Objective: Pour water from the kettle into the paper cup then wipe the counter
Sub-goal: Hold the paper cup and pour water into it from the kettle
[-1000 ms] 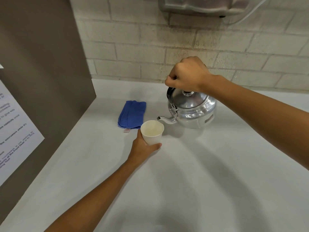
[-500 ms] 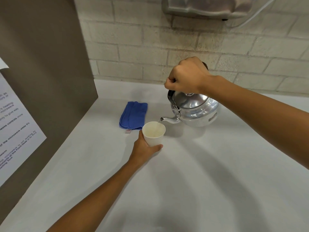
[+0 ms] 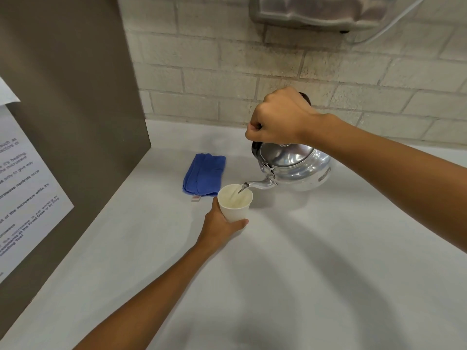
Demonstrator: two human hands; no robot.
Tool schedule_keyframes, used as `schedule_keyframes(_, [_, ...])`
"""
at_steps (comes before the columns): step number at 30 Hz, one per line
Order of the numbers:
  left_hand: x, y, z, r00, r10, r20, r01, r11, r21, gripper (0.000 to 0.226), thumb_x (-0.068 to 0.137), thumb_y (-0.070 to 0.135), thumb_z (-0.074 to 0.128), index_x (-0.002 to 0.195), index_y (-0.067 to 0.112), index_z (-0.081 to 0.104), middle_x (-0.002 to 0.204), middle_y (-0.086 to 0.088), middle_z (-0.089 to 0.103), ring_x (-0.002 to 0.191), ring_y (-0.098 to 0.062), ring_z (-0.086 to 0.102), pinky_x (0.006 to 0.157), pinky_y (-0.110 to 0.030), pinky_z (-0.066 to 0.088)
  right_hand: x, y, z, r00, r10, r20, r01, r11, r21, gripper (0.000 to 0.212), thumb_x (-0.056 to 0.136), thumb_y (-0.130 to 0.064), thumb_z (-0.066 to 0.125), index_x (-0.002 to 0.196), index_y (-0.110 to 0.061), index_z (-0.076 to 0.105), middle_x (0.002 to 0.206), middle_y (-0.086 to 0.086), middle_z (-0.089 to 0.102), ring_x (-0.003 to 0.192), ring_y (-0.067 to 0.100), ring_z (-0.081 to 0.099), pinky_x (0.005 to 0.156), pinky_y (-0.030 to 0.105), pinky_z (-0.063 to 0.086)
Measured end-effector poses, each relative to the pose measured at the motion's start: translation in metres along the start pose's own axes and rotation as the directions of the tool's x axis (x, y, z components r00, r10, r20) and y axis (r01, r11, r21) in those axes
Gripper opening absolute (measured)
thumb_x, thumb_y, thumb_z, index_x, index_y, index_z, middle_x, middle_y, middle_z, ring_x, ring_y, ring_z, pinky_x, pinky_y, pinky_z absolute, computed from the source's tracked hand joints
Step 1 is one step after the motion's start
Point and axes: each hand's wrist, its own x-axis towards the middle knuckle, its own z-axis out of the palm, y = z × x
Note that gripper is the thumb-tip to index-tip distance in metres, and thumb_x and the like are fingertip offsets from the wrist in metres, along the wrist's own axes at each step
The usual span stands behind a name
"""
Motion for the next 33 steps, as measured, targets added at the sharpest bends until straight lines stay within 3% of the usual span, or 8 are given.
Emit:
schedule_keyframes(3, [0.000,0.000,0.000,1.000,-0.003,0.000,0.003,1.000,-0.006,0.085,0.062,0.027,0.082,0.131,0.021,0.033,0.110,0.010,0.046,0.097,-0.011,0.046,0.072,-0.016,0.037,0.001,0.001,-0.001,1.000,-0.006,0.003,0.006,1.000,-0.005,0.040,0.077,-0.022,0.046,0.044,-0.015,0.025,0.041,0.000,0.020,0.042,0.015,0.012,0.046,0.022,0.013])
schedule_keyframes(9, [0.000,-0.001,0.000,1.000,0.003,0.007,-0.003,1.000,0.000,0.085,0.063,0.028,0.082,0.131,0.021,0.032,0.112,0.010,0.045,0.098,-0.011,0.046,0.076,-0.019,0.039,0.002,0.004,0.003,1.000,-0.020,0.009,0.020,1.000,-0.019,0.037,0.079,-0.022,0.045,0.045,-0.013,0.032,0.041,0.000,0.023,0.043,0.018,0.019,0.046,0.021,0.015])
schedule_keyframes(15, [0.002,-0.002,0.001,1.000,-0.001,0.008,0.001,1.000,0.010,0.086,0.063,0.028,0.082,0.132,0.021,0.031,0.112,0.009,0.045,0.100,-0.011,0.045,0.079,-0.020,0.039,0.001,0.008,0.003,1.000,-0.023,0.005,0.023,0.999,-0.036,0.041,0.076,-0.019,0.045,0.043,-0.014,0.022,0.040,0.000,0.019,0.041,0.017,0.014,0.046,0.020,0.014])
schedule_keyframes(25, [0.003,-0.004,0.001,1.000,-0.014,-0.003,0.014,1.000,0.013,0.085,0.062,0.030,0.082,0.130,0.022,0.033,0.109,0.009,0.046,0.096,-0.012,0.046,0.075,-0.021,0.039,0.002,0.011,0.001,0.999,-0.037,0.001,0.037,0.998,-0.053,0.041,0.077,-0.018,0.044,0.043,-0.013,0.021,0.041,0.001,0.018,0.041,0.016,0.012,0.047,0.020,0.014])
schedule_keyframes(33, [0.001,-0.001,0.001,1.000,-0.013,-0.005,0.013,1.000,0.004,0.084,0.061,0.027,0.083,0.129,0.021,0.034,0.109,0.009,0.048,0.096,-0.012,0.047,0.076,-0.022,0.039,0.002,0.011,0.001,0.998,-0.070,0.005,0.071,0.994,-0.078,0.043,0.079,-0.019,0.045,0.044,-0.012,0.020,0.041,0.002,0.020,0.044,0.022,0.024,0.047,0.022,0.016])
